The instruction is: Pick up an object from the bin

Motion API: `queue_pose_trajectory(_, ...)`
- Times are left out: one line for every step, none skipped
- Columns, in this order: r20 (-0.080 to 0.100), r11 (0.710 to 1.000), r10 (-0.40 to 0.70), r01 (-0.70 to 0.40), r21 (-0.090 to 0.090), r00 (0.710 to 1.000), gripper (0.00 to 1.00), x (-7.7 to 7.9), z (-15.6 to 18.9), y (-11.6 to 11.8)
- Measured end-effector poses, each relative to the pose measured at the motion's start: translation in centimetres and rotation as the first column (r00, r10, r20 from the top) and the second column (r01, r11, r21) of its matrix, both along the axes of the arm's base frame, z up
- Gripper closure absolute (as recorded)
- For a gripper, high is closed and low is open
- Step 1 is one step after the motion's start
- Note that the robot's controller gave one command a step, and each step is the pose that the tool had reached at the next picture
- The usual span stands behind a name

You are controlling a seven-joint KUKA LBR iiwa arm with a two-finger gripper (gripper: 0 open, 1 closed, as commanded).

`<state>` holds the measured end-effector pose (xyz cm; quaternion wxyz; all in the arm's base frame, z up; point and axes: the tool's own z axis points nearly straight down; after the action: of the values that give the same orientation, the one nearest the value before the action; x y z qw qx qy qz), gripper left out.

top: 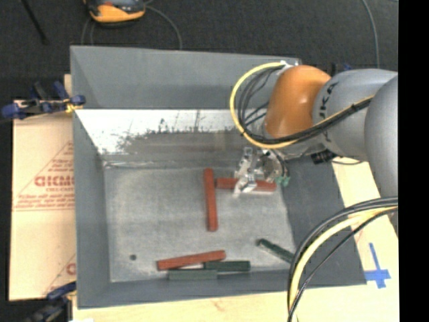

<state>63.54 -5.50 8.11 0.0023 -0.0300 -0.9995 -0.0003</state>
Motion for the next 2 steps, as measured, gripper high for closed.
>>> queue_pose_trajectory(0.011,0.999,0.034,-0.034,-0.001,0.999,0.00,-2.70,2.50,5.16)
queue_pose_trajectory(0.012,0.999,0.035,-0.035,-0.002,0.999,0.00,-2.36,2.06,4.19)
